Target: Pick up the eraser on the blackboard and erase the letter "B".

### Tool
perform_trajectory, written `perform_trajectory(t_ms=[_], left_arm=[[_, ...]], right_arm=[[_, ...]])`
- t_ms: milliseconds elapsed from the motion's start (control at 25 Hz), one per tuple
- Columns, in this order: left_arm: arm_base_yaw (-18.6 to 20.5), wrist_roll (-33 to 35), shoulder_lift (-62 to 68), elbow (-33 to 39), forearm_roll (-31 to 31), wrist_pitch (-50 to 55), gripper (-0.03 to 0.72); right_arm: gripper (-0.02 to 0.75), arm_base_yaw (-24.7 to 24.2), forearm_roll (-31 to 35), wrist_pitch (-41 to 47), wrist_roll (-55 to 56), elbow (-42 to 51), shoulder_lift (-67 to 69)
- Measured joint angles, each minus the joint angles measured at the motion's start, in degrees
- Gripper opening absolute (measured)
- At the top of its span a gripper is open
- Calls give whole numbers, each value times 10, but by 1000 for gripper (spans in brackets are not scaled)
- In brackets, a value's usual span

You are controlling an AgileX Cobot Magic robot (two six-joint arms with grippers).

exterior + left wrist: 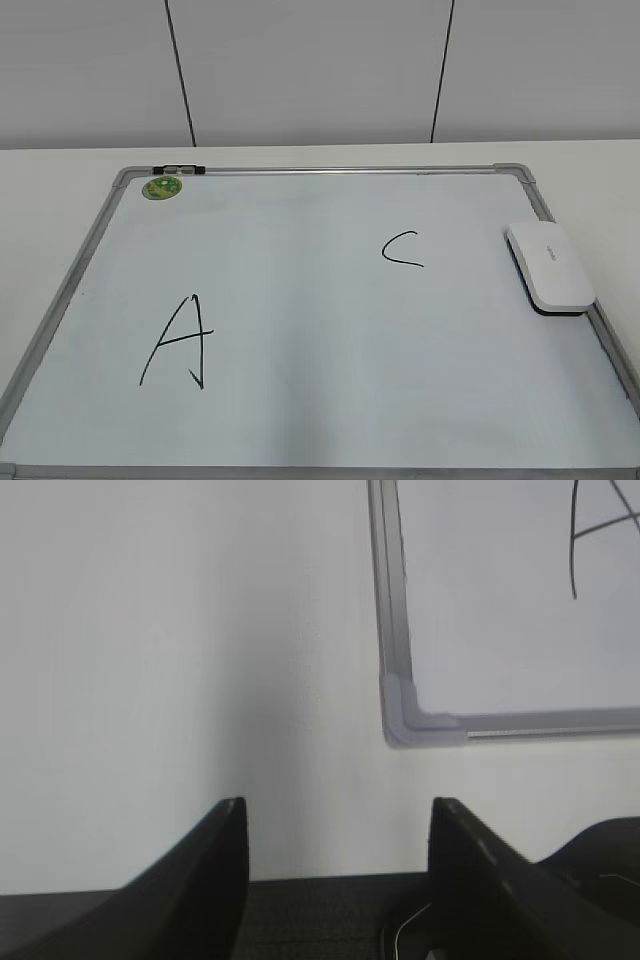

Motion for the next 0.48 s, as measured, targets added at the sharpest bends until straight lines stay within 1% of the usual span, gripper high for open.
perform_trajectory(t_ms=[280, 400, 480], left_arm=[[0, 0, -18, 7, 0, -2, 434], [0, 0, -18, 8, 0, -2, 434], [0, 0, -18, 8, 0, -2, 434]], right_arm=[[541, 1, 0, 65, 0, 12, -161], [541, 1, -18, 74, 0, 12, -206], [541, 1, -42, 76, 0, 13, -234]])
